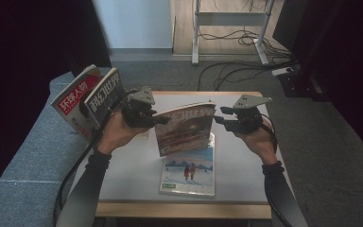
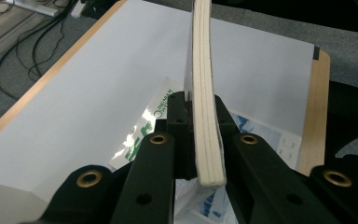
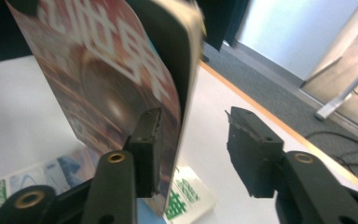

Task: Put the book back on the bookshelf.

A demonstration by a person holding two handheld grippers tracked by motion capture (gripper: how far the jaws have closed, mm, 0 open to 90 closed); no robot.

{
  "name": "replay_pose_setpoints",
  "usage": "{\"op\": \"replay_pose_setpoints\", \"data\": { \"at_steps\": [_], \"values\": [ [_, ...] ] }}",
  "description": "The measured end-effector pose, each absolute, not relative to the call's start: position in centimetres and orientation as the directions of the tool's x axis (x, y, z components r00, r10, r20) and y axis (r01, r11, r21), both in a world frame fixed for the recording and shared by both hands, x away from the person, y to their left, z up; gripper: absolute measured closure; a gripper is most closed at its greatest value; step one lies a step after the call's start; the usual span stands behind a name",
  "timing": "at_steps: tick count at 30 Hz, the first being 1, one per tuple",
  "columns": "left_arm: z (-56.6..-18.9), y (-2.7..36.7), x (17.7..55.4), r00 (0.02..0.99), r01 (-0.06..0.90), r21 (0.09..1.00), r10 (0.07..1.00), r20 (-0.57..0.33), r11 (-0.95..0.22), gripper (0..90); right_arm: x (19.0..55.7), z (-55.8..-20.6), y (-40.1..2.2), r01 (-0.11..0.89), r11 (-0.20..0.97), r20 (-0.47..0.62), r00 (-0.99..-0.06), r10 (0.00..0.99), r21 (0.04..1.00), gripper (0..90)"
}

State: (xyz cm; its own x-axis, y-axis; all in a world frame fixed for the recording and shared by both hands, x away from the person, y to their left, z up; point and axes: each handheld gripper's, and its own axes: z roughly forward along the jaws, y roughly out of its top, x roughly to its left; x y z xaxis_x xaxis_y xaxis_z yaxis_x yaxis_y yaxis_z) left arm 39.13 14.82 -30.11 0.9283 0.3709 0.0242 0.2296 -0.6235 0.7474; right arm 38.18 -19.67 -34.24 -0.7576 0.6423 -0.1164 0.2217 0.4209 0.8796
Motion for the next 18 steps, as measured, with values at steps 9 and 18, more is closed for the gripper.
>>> {"op": "replay_pose_setpoints", "data": {
  "at_steps": [9, 18],
  "values": [
    [-30.1, 14.8, 39.2, 0.914, 0.267, 0.752, 0.405, -0.001, -0.602, 83.4, 37.7, -37.7, -21.0, 0.286, 0.459, -0.114, -0.736, 0.667, 0.841, 32.8],
    [-30.2, 14.9, 39.4, 0.906, 0.277, 0.76, 0.424, -0.002, -0.588, 83.4, 37.4, -41.9, -22.5, 0.373, 0.444, -0.077, -0.689, 0.721, 0.815, 20.0]
  ]
}}
